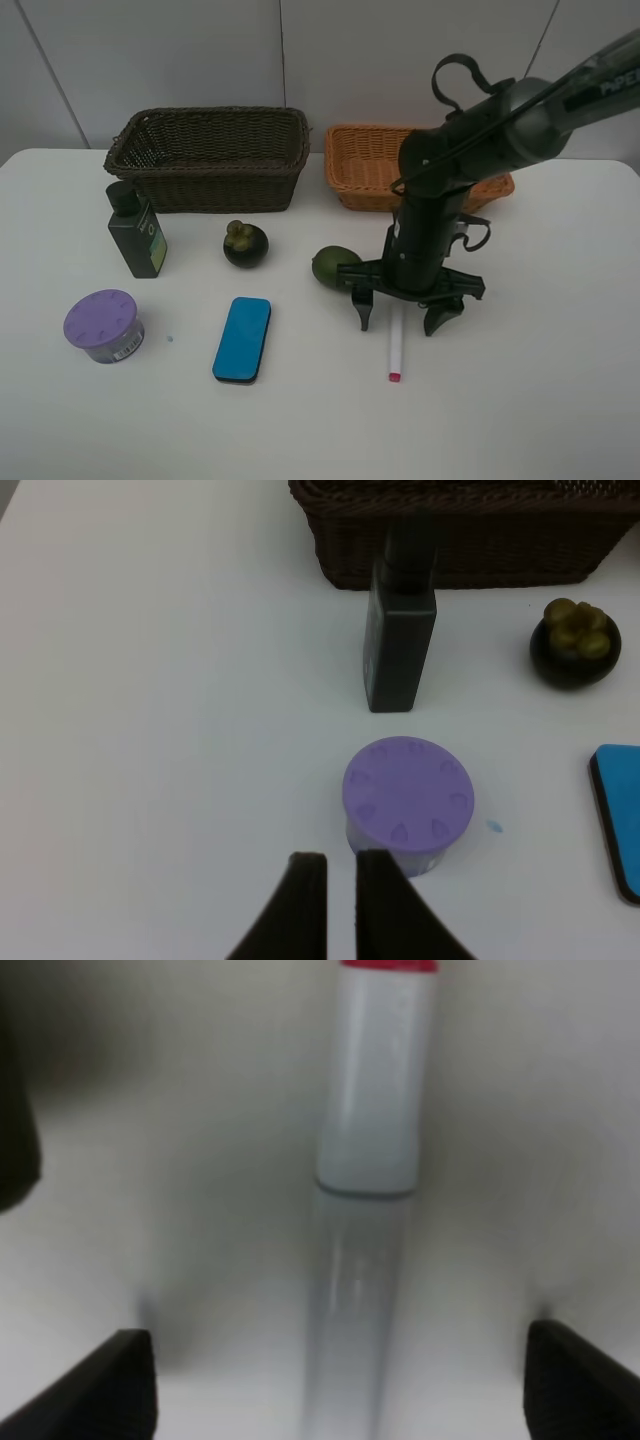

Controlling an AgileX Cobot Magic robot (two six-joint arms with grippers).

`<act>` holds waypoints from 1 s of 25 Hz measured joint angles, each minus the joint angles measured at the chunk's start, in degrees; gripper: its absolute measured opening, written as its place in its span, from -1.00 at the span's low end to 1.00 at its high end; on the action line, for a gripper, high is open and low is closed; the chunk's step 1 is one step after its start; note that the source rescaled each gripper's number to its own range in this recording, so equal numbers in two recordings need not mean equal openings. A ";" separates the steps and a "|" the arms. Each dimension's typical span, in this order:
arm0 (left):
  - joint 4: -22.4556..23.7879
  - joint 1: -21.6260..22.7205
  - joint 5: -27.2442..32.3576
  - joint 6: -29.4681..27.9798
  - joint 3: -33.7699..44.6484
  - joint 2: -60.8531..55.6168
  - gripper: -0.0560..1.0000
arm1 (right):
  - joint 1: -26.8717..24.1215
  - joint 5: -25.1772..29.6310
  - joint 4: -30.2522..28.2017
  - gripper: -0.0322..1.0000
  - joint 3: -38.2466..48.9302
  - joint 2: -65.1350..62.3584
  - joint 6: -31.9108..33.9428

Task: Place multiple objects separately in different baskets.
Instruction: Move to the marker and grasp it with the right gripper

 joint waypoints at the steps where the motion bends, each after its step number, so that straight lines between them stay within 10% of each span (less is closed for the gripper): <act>1: 0.00 0.00 0.00 0.00 0.00 0.00 -0.89 | 0.00 -0.13 0.05 0.73 0.00 0.01 0.00; 12: 0.00 0.00 0.00 0.00 0.00 0.00 -0.89 | 0.00 -0.61 0.48 0.65 0.00 0.01 0.05; 15: 0.00 0.00 0.00 -0.34 0.00 0.00 -0.89 | 0.00 -0.61 0.82 0.16 0.00 0.01 0.12; 18: 0.00 0.00 0.00 -0.34 0.00 0.00 -0.89 | 0.00 0.19 1.43 -0.91 0.00 0.01 0.22; 25: 0.00 0.00 0.00 0.00 0.00 0.00 -0.89 | 0.00 0.73 1.51 -0.93 0.00 0.01 0.22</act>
